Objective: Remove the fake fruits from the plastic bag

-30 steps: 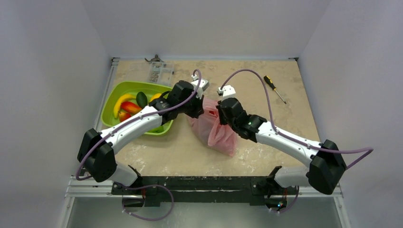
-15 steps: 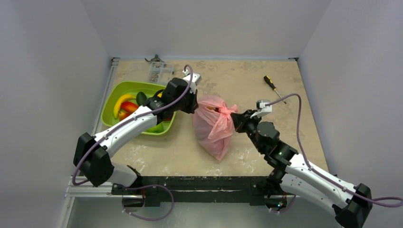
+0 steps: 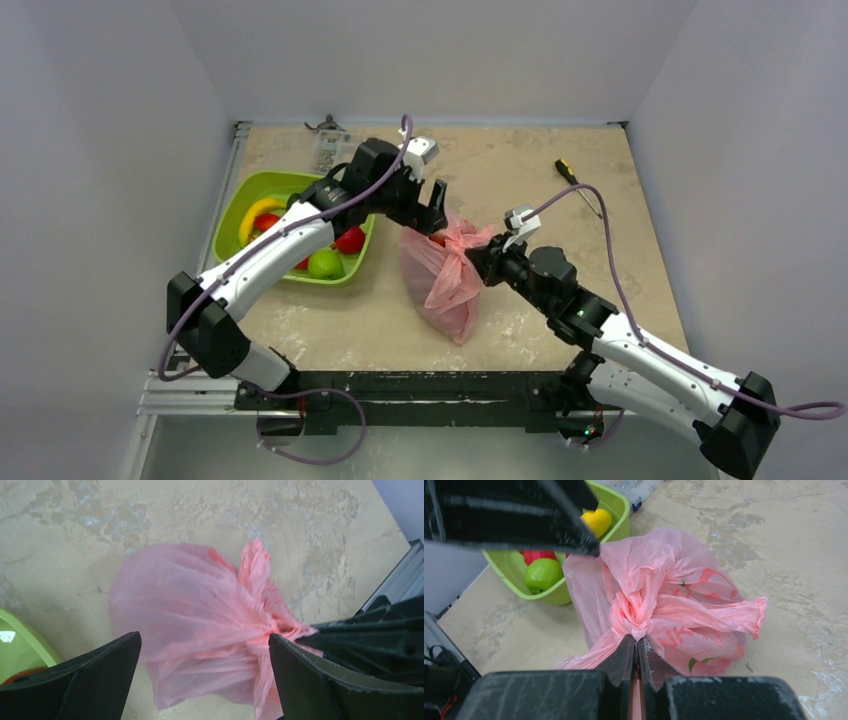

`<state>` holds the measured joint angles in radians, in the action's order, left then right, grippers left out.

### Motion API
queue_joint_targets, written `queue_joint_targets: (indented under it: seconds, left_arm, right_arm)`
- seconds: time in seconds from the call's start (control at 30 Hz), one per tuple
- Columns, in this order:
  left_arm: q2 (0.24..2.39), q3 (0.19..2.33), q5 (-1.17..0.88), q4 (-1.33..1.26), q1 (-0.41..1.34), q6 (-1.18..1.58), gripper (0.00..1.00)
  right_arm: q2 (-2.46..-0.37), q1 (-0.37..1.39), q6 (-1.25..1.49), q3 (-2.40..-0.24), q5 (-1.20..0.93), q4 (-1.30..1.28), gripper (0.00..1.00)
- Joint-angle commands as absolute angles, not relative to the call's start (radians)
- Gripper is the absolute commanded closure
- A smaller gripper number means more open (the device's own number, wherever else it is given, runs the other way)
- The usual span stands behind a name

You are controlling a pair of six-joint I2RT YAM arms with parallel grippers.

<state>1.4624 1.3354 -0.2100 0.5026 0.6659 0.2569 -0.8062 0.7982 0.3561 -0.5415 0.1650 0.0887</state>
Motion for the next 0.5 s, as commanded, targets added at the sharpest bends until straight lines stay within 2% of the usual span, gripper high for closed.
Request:
queue_joint_targets:
  seconds: [0.0, 0.17, 0.3, 0.47]
  left_arm:
    - [1.582, 1.578, -0.164, 0.711, 0.696, 0.249, 0.0]
    - [1.657, 1.585, -0.204, 0.697, 0.707, 0.235, 0.02]
    - [1.645, 1.513, -0.259, 0.621, 0.733, 0.21, 0.03]
    - [1.685, 1.52, -0.318, 0.61, 0.745, 0.219, 0.17]
  right_arm:
    - [-0.806, 0.797, 0.291, -0.575, 0.092, 0.111, 1.0]
    - [-0.811, 0.798, 0.282, -0.593, 0.103, 0.073, 1.0]
    - [-0.817, 0.797, 0.295, -0.579, 0.091, 0.093, 1.0]
    - [-0.84, 0.798, 0.3, -0.585, 0.061, 0.108, 1.0]
